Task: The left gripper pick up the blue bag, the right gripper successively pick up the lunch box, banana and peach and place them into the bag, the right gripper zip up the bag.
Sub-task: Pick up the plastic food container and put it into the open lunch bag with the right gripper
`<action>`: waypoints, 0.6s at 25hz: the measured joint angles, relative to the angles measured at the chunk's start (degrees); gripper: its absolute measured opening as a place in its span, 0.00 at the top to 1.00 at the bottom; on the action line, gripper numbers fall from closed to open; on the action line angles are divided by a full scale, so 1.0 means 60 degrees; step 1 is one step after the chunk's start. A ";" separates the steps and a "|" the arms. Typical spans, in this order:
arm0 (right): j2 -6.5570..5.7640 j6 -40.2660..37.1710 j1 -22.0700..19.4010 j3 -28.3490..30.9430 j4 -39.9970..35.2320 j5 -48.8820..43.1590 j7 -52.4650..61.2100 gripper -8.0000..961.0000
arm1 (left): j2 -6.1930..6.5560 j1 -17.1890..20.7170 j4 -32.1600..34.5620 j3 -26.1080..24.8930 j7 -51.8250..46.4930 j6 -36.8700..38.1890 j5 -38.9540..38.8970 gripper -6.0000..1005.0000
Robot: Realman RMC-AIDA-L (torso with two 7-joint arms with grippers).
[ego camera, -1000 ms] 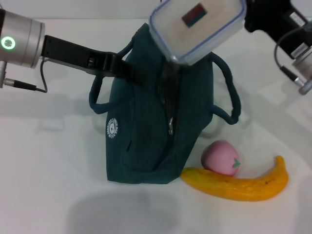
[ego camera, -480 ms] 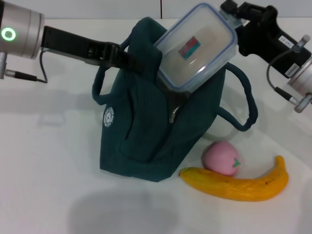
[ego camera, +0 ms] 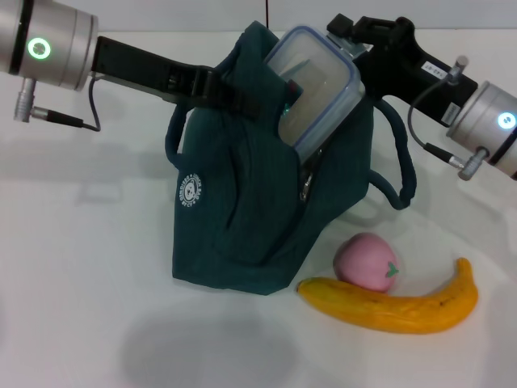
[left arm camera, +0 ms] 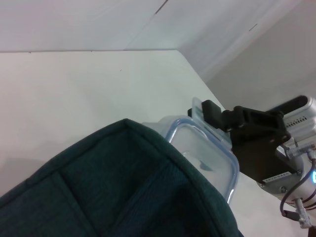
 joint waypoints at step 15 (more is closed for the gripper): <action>0.0000 0.1046 0.0556 0.0076 0.0335 -0.1067 -0.0131 0.85 | 0.0084 0.0024 -0.0014 0.0001 0.0243 -0.0218 0.0012 0.95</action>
